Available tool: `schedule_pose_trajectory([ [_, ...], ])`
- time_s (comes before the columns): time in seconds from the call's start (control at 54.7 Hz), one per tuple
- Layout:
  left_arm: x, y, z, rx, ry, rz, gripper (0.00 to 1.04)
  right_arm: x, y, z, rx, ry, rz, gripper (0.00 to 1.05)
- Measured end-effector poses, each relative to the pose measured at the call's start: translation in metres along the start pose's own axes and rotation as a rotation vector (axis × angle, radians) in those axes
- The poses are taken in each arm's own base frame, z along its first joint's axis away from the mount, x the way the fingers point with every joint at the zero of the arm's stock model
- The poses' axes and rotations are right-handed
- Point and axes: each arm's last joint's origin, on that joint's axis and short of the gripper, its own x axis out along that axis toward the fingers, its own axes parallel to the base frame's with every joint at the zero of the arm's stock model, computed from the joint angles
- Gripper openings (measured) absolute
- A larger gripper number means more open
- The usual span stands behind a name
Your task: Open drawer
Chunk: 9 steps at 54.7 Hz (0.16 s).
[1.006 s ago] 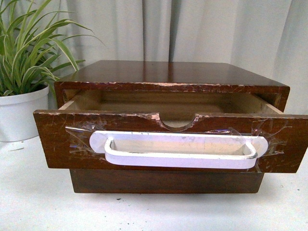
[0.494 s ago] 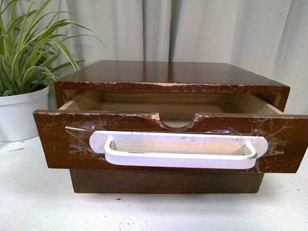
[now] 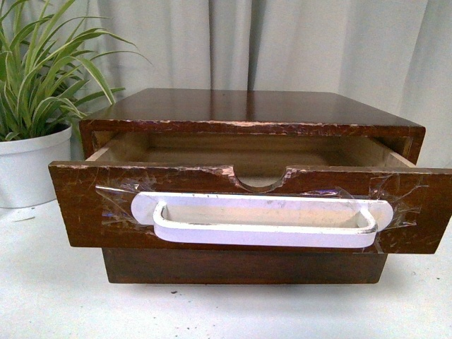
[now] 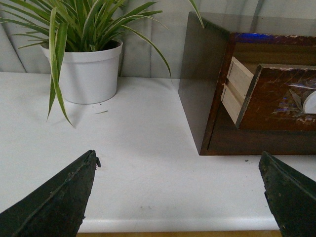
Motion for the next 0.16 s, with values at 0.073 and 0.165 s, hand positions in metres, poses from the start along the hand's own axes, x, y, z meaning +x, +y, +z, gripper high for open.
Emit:
schedule_pose_trajectory([
  [0.073, 0.0000, 0.0000, 0.0000, 0.000, 0.000, 0.000, 0.98, 0.0000, 0.0000, 0.0000, 0.000, 0.000, 0.000, 0.96],
  [0.165, 0.0000, 0.0000, 0.0000, 0.000, 0.000, 0.000, 0.98, 0.0000, 0.0000, 0.0000, 0.000, 0.000, 0.000, 0.96],
])
